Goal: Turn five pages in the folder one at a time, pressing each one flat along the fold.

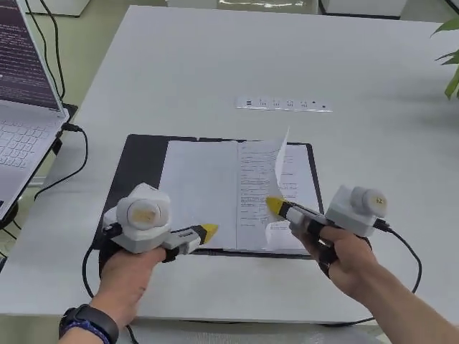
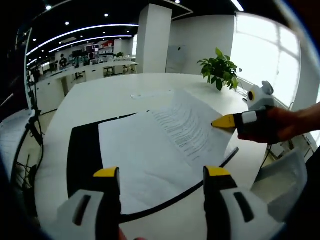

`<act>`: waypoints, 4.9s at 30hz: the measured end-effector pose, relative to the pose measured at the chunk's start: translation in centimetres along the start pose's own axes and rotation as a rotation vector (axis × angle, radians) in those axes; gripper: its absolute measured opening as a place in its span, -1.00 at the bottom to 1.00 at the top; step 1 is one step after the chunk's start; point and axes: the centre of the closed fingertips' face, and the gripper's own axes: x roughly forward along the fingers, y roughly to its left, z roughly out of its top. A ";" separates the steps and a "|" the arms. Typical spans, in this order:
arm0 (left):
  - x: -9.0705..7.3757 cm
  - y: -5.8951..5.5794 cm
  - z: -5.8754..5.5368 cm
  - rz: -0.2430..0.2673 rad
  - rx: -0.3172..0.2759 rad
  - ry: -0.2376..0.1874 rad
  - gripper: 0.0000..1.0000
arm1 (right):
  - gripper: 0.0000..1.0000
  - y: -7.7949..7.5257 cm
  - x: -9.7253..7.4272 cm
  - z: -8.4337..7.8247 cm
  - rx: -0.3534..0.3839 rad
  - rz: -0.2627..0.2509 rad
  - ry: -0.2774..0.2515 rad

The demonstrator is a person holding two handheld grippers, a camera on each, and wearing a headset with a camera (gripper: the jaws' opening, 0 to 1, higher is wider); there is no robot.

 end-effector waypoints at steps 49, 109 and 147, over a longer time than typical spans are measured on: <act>-6.7 8.4 -2.6 0.056 -0.057 -0.003 0.36 | -1.00 8.7 14.3 -8.2 0.056 0.069 0.147; 1.6 6.1 -5.1 -0.117 -0.150 0.086 -0.95 | -0.07 5.1 6.6 -7.3 0.127 0.105 0.064; 3.3 5.6 -8.9 -0.083 -0.136 0.173 -1.00 | -0.49 1.1 6.3 -4.9 0.006 0.056 0.086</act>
